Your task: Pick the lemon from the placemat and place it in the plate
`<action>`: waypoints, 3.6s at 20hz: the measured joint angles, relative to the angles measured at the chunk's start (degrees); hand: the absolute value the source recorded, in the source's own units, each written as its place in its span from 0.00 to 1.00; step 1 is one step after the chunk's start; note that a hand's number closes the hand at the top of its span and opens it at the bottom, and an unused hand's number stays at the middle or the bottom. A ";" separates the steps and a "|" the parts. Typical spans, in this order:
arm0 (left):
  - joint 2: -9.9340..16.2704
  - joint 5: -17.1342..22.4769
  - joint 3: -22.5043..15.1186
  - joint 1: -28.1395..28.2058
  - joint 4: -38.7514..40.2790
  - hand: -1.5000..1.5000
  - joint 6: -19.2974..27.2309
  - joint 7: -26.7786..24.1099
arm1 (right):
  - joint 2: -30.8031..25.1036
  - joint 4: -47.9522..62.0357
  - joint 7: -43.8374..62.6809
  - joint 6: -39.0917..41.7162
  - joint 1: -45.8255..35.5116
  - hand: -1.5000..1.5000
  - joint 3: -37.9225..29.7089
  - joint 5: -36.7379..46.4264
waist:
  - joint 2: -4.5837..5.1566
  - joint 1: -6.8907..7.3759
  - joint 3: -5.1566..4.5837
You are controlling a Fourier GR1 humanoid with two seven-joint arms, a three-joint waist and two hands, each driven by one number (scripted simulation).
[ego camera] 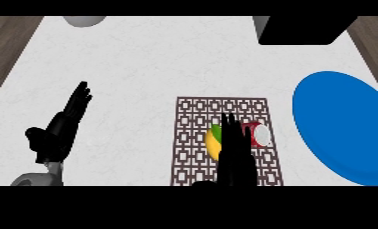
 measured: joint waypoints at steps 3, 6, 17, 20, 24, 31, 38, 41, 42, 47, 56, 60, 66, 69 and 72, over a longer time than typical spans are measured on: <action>0.57 0.24 0.80 -0.72 -0.46 0.50 -0.71 1.19 | -0.01 -1.75 2.81 4.70 -0.58 0.00 -0.15 0.17 | 0.12 0.14 0.08; 0.44 -0.15 1.53 -0.91 0.97 0.50 -1.33 -0.06 | -0.05 -0.71 2.90 6.41 -0.95 0.00 -1.56 -0.77 | 0.16 0.24 0.08; -1.29 -1.82 1.95 -0.63 -1.17 0.50 -1.99 1.37 | -0.17 7.34 2.93 8.14 -6.55 0.00 -3.61 -4.47 | 0.04 0.54 0.00; -1.67 -2.14 2.37 -1.03 -0.32 0.50 -2.18 1.15 | -0.22 10.69 2.02 7.18 -6.89 0.00 -4.80 -4.33 | -0.05 0.51 -0.07; -2.26 -2.67 2.78 -0.87 0.07 0.50 -2.54 0.79 | -0.31 14.11 0.66 5.61 -8.02 1.00 -6.13 -5.13 | -0.15 0.52 -0.16; -2.46 -3.29 4.12 -1.59 0.26 0.50 -3.73 1.09 | -0.40 17.65 -4.12 5.24 -9.48 1.00 -7.42 -9.93 | -0.46 0.42 -0.33; -2.79 -4.27 5.00 -1.17 -0.23 0.50 -4.57 1.30 | -0.79 19.14 -6.37 2.52 -10.46 1.00 -6.46 -8.59 | -0.63 0.27 -0.42; -2.91 -4.24 5.48 -1.85 0.23 0.50 -4.23 2.19 | -6.50 15.48 -9.23 1.08 -7.21 1.00 -7.06 -7.56 | -0.53 -0.31 -0.16; -2.70 -4.10 5.85 -1.36 0.23 0.50 -4.22 2.01 | -10.23 14.13 -11.19 0.18 -5.13 1.00 -8.40 -8.43 | -0.55 -0.94 -0.05; -2.62 -3.46 7.71 0.62 0.56 0.50 -3.04 1.51 | -26.10 11.41 -20.32 -4.55 3.12 1.00 -17.24 -13.86 | -0.88 -5.24 0.31; -1.68 -2.71 9.62 3.75 -0.20 0.50 -2.93 0.41 | -46.08 7.10 -44.10 -10.20 16.14 1.00 -34.07 -32.96 | -1.33 -7.41 0.46; -1.91 -2.73 9.49 4.48 -0.44 0.50 -3.09 -0.08 | -50.74 6.61 -56.13 -11.48 20.71 1.00 -43.24 -43.17 | -1.32 -7.29 0.43; -2.53 -3.23 8.29 4.92 -1.85 0.50 -3.42 -0.05 | -54.04 7.92 -73.92 -8.13 27.79 1.00 -58.89 -58.44 | -1.00 -5.66 0.30; -2.83 -3.61 7.70 3.81 -1.58 0.50 -3.66 0.00 | -54.59 10.30 -81.87 -2.54 31.04 1.00 -66.33 -65.37 | -0.63 -4.27 0.24; -2.92 -4.06 7.06 2.11 -0.94 0.50 -4.39 0.56 | -54.85 12.59 -86.31 3.06 32.86 1.00 -72.33 -69.37 | -0.26 -2.65 0.18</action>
